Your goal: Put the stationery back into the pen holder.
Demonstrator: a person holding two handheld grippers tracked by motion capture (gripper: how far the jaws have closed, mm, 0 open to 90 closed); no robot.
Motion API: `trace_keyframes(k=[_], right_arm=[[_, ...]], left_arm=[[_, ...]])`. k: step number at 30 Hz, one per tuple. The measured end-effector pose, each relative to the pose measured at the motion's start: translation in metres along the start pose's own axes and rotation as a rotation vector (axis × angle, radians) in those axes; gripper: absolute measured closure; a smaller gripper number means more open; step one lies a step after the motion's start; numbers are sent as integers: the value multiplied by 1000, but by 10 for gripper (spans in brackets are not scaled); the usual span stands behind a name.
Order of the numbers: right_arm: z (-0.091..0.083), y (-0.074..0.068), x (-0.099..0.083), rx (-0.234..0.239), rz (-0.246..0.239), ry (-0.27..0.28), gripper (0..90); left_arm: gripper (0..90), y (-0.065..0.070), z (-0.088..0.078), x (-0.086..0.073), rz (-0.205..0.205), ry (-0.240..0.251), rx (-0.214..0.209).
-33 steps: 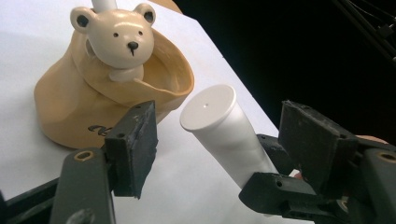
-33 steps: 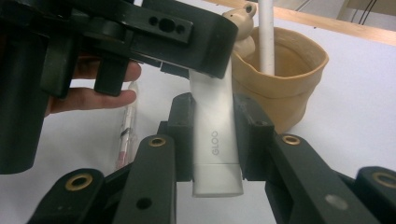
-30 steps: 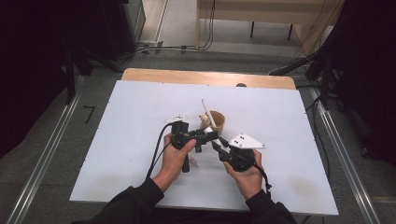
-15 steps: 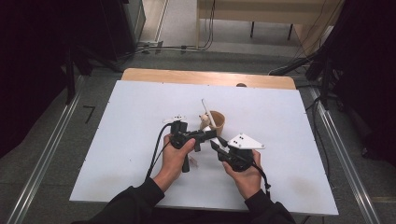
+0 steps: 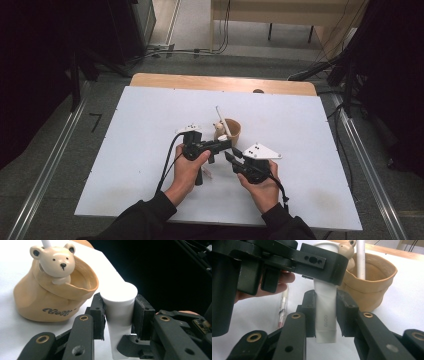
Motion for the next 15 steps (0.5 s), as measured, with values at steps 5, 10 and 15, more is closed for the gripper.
trace_keyframes(k=[5,10,15], right_arm=[[0,1,0,-1,2,2,687],[0,1,0,3,8,3,684],[-1,1,0,9,14,7,630]], left_arm=[[674,0,1,0,12,5,3],[678,0,1,1,23,3,-2],[679,-1,-4,5,20,21,1]])
Point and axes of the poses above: each handheld gripper's, and its own axes: z roughly forward along the jaws, x roughly out of its top, y roughly to its right, the point moved 3 cm from there along z, roughly forward along the jaws, and after that the axes turned 11 degrees about -y, right-handed, at the moved point
